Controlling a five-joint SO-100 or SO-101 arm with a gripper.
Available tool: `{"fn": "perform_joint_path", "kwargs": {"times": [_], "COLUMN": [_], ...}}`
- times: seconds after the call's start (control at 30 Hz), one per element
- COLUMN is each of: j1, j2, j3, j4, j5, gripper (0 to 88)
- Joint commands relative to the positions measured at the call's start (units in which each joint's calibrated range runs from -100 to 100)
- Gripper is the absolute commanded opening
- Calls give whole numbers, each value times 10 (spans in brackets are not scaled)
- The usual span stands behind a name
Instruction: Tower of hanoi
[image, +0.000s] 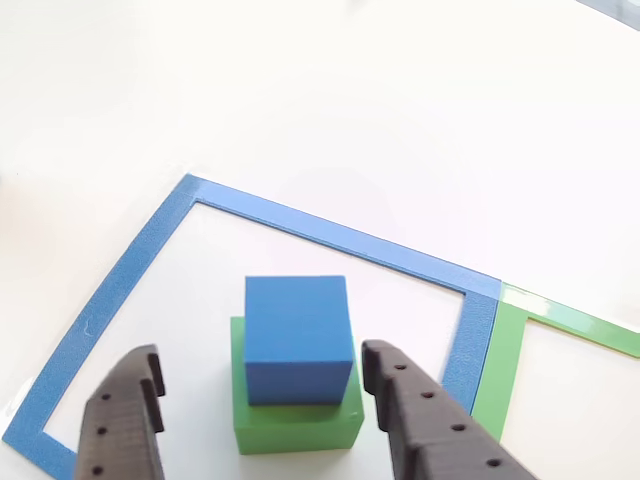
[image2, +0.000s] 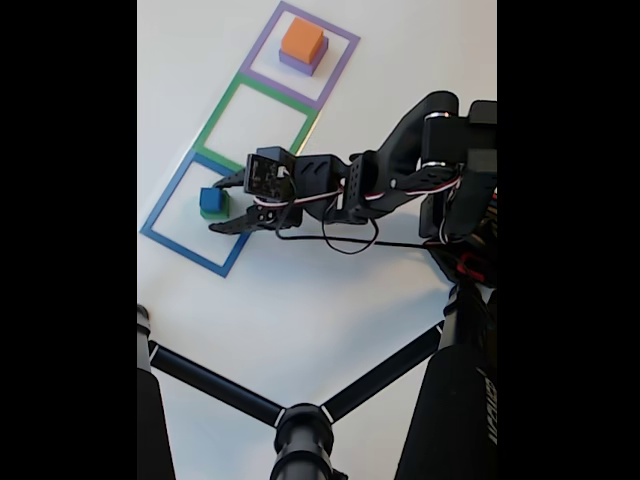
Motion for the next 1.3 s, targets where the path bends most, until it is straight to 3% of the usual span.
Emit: {"fn": "perform_joint_path", "kwargs": {"times": [0.0, 0.13, 0.23, 0.33, 0.5, 0.67, 0.77, 0.97, 1.27], "j1": [10, 17, 27, 39, 55, 95, 137, 276, 419], "j2": [-32, -114, -222, -367, -590, -660, -674, -673, -672], "j3": [4, 27, 43, 42, -9, -209, -300, -421, -462], "j4": [-14, 21, 107, 267, 572, 913, 1033, 1165, 1220], "j5": [2, 2, 2, 2, 2, 2, 2, 2, 2], "gripper": [259, 259, 255, 207, 18, 2, 2, 1, 1]}}
